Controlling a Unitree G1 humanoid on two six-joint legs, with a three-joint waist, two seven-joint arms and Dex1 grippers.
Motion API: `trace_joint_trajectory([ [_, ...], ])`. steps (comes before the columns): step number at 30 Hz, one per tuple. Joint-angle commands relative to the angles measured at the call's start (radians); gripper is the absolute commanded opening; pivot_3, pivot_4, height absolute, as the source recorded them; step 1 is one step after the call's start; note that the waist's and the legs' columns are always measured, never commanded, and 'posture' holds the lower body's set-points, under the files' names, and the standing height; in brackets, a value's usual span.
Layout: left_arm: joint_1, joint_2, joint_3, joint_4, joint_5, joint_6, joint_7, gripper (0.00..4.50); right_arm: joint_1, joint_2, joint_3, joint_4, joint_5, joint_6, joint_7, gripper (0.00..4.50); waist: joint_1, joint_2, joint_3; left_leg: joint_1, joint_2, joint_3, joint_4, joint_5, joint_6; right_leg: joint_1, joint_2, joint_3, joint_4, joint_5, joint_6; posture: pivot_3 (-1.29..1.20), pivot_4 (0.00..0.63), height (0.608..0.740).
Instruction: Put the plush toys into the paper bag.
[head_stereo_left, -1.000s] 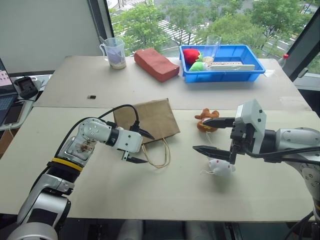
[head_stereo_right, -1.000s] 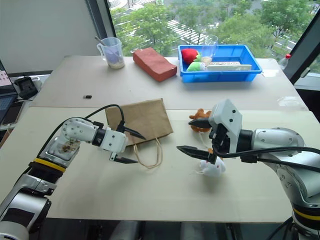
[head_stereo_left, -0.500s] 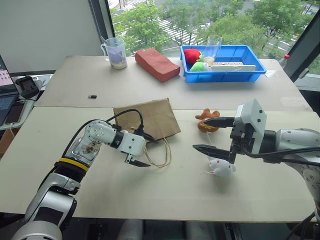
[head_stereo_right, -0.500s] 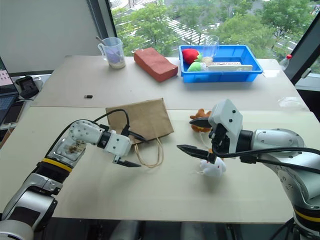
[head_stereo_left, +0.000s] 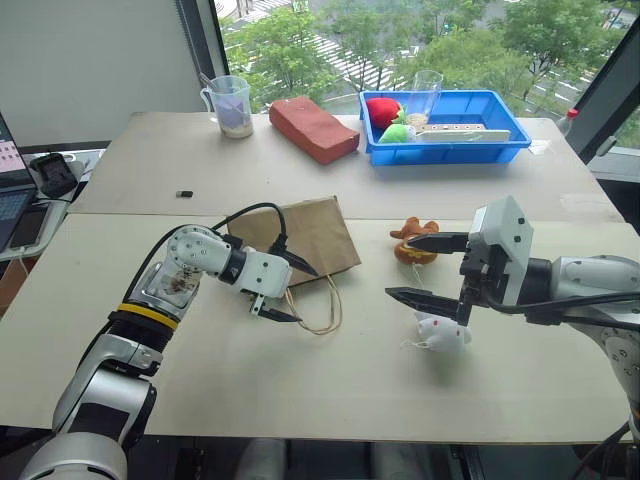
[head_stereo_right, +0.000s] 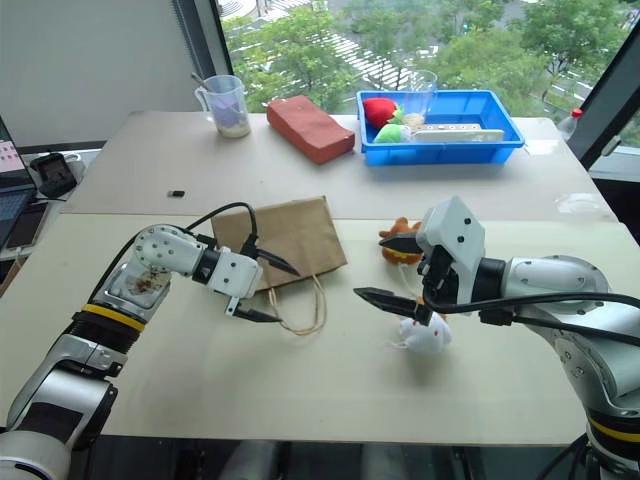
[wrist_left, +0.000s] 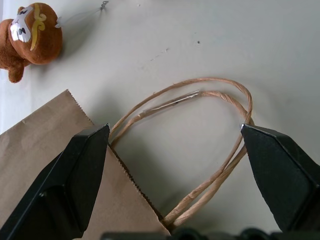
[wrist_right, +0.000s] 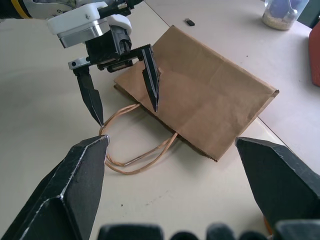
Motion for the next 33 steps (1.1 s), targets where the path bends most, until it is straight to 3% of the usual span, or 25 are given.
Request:
trace_joint_trajectory([
  [1, -0.018, -0.006, 0.001, 0.022, 0.016, -0.046, 0.009, 4.46, -0.028, -0.013, -0.009, -0.009, -0.003, -0.014, -0.005, 4.50, 0.001, 0.000, 0.000, 0.000, 0.000, 0.000, 0.000, 0.000, 0.000, 0.000, 0.000, 0.000, 0.000, 0.000, 0.000, 0.00, 0.150, 0.740],
  [20, -0.010, -0.068, -0.045, 0.018, 0.056, -0.060, 0.016, 4.46, -0.032, -0.011, -0.013, -0.023, 0.009, -0.001, -0.028, 4.50, 0.001, 0.000, 0.000, 0.000, 0.000, 0.000, 0.000, 0.000, 0.000, 0.000, 0.000, 0.000, 0.000, 0.000, 0.000, 0.00, 0.150, 0.740],
  [23, -0.005, -0.077, -0.046, 0.020, 0.051, -0.043, 0.011, 3.71, -0.031, -0.012, -0.016, -0.026, 0.013, 0.003, -0.033, 4.50, 0.000, 0.000, 0.000, 0.000, 0.000, 0.000, 0.000, 0.000, 0.000, 0.000, 0.000, 0.000, 0.000, 0.000, 0.000, 0.00, 0.150, 0.740],
  [31, -0.001, -0.073, -0.050, 0.025, 0.045, -0.036, -0.021, 0.03, -0.034, -0.016, -0.014, -0.018, 0.012, 0.000, -0.035, 4.50, 0.001, 0.000, 0.000, 0.000, 0.000, 0.000, 0.000, 0.000, 0.000, 0.000, 0.000, 0.000, 0.000, 0.000, 0.000, 0.00, 0.150, 0.740],
  [33, 0.001, -0.075, -0.039, 0.013, 0.024, -0.019, -0.029, 0.03, -0.033, -0.016, -0.014, -0.015, 0.010, -0.001, -0.034, 4.50, 0.001, 0.000, 0.000, 0.000, 0.000, 0.000, 0.000, 0.000, 0.000, 0.000, 0.000, 0.000, 0.000, 0.000, 0.000, 0.00, 0.150, 0.740],
])
